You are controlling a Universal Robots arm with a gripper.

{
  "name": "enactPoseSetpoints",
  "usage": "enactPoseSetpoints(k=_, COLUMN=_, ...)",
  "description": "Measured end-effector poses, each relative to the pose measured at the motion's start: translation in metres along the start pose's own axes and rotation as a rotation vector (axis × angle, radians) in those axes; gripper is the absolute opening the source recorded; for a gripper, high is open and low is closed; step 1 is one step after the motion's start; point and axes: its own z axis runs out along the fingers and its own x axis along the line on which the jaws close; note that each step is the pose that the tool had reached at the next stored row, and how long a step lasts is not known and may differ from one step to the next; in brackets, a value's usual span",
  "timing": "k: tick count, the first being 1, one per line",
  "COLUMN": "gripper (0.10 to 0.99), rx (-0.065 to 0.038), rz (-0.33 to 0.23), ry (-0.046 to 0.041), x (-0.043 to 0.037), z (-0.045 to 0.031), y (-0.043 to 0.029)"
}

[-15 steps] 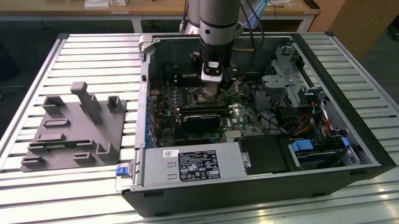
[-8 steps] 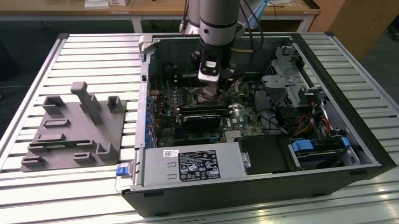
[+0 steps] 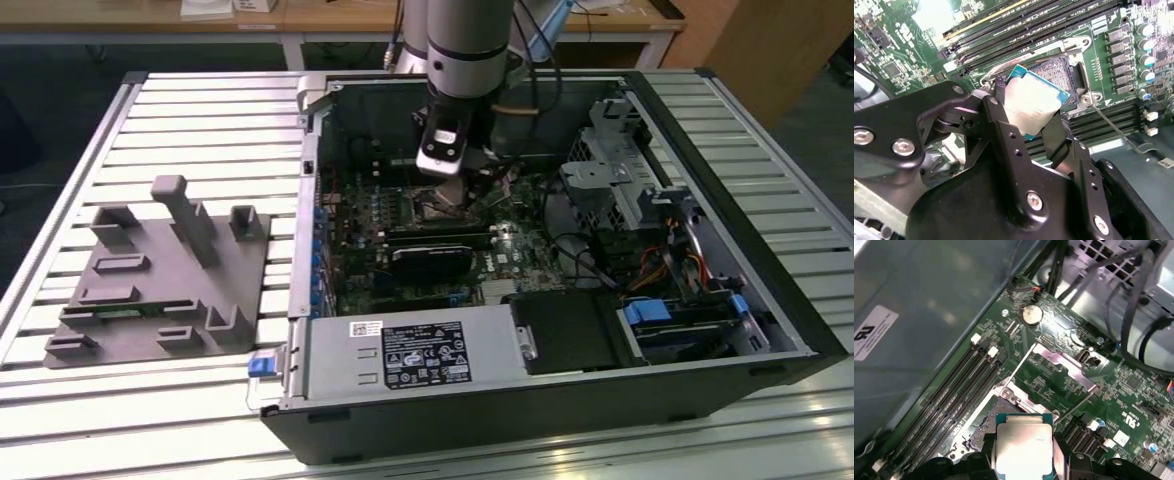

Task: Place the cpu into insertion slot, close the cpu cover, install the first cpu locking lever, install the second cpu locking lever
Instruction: 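Place the cpu into insertion slot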

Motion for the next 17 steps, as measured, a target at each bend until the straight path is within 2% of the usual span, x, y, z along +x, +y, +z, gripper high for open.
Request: enactPoseSetpoints(k=17, gripper=0.537, rx=-0.003, rz=0.173, ry=-0.0141, x=0.0000, z=0.0005, y=0.0000)
